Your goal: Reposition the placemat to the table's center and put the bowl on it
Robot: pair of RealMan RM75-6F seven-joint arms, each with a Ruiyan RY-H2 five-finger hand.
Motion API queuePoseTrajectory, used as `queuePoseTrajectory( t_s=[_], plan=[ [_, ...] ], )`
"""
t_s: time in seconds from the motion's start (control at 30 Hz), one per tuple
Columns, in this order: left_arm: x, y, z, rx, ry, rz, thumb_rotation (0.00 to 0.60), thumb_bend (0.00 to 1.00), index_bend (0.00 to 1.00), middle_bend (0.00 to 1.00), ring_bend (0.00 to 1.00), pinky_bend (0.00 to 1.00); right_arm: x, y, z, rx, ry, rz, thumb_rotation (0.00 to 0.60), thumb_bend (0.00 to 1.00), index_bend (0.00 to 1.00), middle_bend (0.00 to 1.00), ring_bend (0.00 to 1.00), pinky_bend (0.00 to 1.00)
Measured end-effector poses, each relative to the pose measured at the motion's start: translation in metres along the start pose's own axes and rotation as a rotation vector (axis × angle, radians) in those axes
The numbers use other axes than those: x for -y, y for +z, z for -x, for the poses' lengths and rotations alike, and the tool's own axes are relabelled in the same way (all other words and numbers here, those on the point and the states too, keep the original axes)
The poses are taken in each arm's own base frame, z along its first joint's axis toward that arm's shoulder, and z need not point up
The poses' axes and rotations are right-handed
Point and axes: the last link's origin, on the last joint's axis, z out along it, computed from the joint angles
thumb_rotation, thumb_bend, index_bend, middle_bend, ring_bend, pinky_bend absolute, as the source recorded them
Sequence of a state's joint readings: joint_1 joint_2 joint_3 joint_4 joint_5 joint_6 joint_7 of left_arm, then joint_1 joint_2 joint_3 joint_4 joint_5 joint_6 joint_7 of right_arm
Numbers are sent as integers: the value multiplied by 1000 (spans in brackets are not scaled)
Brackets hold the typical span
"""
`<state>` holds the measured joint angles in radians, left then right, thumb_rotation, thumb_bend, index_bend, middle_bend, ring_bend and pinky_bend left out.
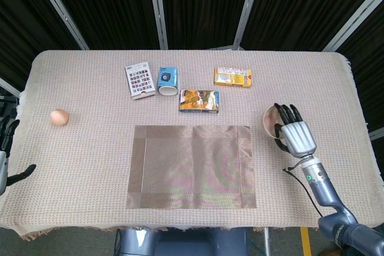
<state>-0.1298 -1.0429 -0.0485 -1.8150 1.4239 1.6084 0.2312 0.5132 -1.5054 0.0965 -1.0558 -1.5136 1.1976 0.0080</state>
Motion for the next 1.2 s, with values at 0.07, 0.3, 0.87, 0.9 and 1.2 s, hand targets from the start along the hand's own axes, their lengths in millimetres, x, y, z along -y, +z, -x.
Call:
queuePoseTrajectory(
  t_s=[0.07,0.3,0.87,0.9,1.2],
  plan=[
    [0,1,0,2,2,0,600,0,0,0,0,0,16,3,-7,2,13,-71,600,354,804,0,0,0],
    [4,4,1,7,1,-12,600,0,0,0,0,0,88,23,-31,63,-21,-390,600,353,804,0,0,0],
    [13,9,3,20,-10,-36,600,0,0,0,0,0,186,38,-14,146,-104,-640,600,185,417,0,0,0],
    [13,9,3,20,-10,-36,600,0,0,0,0,0,186,38,-13,149,-104,-640,600,95,213,0,0,0],
    [12,8,2,26,-19,-36,600,0,0,0,0,0,181,33,-14,155,-153,-620,600,0,0,0,0,0]
  ],
)
